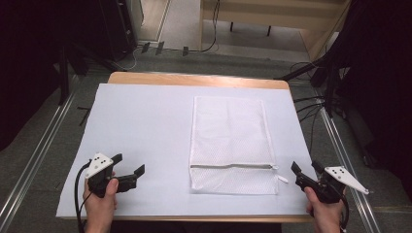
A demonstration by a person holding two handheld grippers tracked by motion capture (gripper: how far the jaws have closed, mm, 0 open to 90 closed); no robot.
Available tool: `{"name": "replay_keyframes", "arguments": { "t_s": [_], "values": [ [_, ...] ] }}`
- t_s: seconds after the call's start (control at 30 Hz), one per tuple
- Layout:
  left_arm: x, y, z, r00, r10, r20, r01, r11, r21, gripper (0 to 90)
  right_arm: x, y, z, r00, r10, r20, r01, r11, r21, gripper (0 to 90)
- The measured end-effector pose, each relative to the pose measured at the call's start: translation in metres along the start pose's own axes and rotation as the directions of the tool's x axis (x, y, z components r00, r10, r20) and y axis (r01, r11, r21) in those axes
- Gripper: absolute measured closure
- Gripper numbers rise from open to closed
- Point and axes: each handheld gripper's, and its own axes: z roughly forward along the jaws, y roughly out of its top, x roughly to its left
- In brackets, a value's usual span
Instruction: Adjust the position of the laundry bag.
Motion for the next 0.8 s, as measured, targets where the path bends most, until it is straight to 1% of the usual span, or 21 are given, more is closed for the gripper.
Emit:
{"name": "replay_keyframes", "arguments": {
  "t_s": [0.03,0.07,0.13,0.17,0.2,0.23,0.27,0.3,0.33,0.37,0.4,0.43,0.47,0.5,0.57,0.6,0.63,0.67,0.7,0.73,0.8],
  "values": [
    [0.0,0.0,0.0,1.0,0.0,0.0,0.0,1.0,0.0,11.4,0.0,0.0,0.0,1.0,0.0,0.0,0.0,1.0,0.0,24.9],
    [-0.009,0.005,0.003,0.9999,-0.011,0.002,0.011,0.9999,0.008,12.7,-0.001,0.004,-0.001,0.9959,0.09,-0.009,-0.09,0.996,0.004,29.5],
    [-0.015,0.008,0.005,0.9999,-0.01,0.013,0.01,0.9999,0.01,13.4,-0.001,0.006,-0.002,0.9939,0.11,-0.01,-0.11,0.994,-0.001,30.4],
    [-0.019,0.01,0.007,0.9994,-0.003,0.033,0.003,0.9999,0.01,13.5,0.0,0.008,-0.003,0.9946,0.104,-0.005,-0.104,0.995,-0.006,30.9],
    [-0.028,0.013,0.015,0.9991,0.02,0.037,-0.021,0.9995,0.024,14.9,0.005,0.01,-0.004,0.9987,0.052,0.0,-0.052,0.999,-0.004,31.8],
    [-0.028,0.013,0.015,0.9991,0.02,0.037,-0.021,0.9995,0.024,17.7,0.007,0.011,-0.005,0.9992,0.038,-0.009,-0.038,0.999,-0.007,31.7],
    [-0.039,0.017,0.028,0.9985,0.055,-0.001,-0.055,0.9965,0.063,22.6,0.009,0.01,-0.005,0.9994,0.025,-0.025,-0.025,1.0,-0.006,31.8],
    [-0.039,0.017,0.028,0.9985,0.055,-0.001,-0.055,0.9965,0.063,26.6,0.009,0.01,-0.005,0.9994,0.025,-0.025,-0.025,1.0,-0.006,31.8],
    [-0.044,0.019,0.037,0.9977,0.062,-0.026,-0.06,0.995,0.08,31.8,0.012,0.009,-0.006,0.9998,0.012,-0.017,-0.012,1.0,0.002,32.2],
    [-0.046,0.02,0.042,0.998,0.057,-0.028,-0.055,0.9945,0.089,33.3,0.013,0.008,-0.006,0.9998,0.015,-0.016,-0.014,1.0,0.013,32.2],
    [-0.052,0.023,0.055,0.9994,0.034,0.0,-0.033,0.9927,0.116,33.5,0.014,0.008,-0.005,0.9998,0.008,-0.015,-0.008,1.0,0.024,32.2],
    [-0.052,0.023,0.055,0.9994,0.034,0.0,-0.033,0.9927,0.116,34.9,0.015,0.007,-0.004,0.9999,0.001,-0.016,-0.001,1.0,0.03,32.2],
    [-0.061,0.026,0.07,0.9994,0.034,0.005,-0.034,0.9898,0.138,37.6,0.016,0.006,-0.003,0.9997,-0.003,-0.023,0.004,0.999,0.04,32.1],
    [-0.061,0.026,0.07,0.9994,0.034,0.005,-0.034,0.9898,0.138,39.4,0.016,0.006,-0.003,0.9997,-0.003,-0.023,0.004,0.999,0.04,32.1],
    [-0.069,0.03,0.088,0.9996,0.029,-0.004,-0.028,0.9858,0.166,40.8,0.017,0.004,0.0,0.999,-0.016,-0.041,0.019,0.998,0.058,32.0],
    [-0.071,0.032,0.096,0.9997,0.021,-0.01,-0.019,0.984,0.177,45.2,0.019,0.001,0.002,0.9985,-0.029,-0.045,0.032,0.997,0.071,29.7],
    [-0.073,0.033,0.104,0.9992,0.018,-0.036,-0.01,0.9807,0.195,45.2,0.019,0.001,0.002,0.9985,-0.029,-0.045,0.032,0.997,0.071,29.7],
    [-0.073,0.037,0.118,0.9988,-0.01,-0.049,0.02,0.978,0.207,47.9,0.02,-0.001,0.002,0.9983,-0.024,-0.054,0.028,0.997,0.073,28.4],
    [-0.073,0.037,0.118,0.9988,-0.01,-0.049,0.02,0.978,0.207,49.9,0.02,-0.001,0.002,0.9983,-0.024,-0.054,0.028,0.997,0.073,28.4],
    [-0.075,0.039,0.133,0.9991,-0.025,-0.034,0.032,0.9759,0.216,51.9,0.021,-0.002,0.001,0.9972,-0.014,-0.073,0.019,0.997,0.071,27.5],
    [-0.077,0.039,0.138,0.9994,-0.024,-0.025,0.029,0.9752,0.219,52.9,0.021,-0.002,0.0,0.9969,-0.014,-0.077,0.019,0.997,0.07,27.2]
  ]
}}
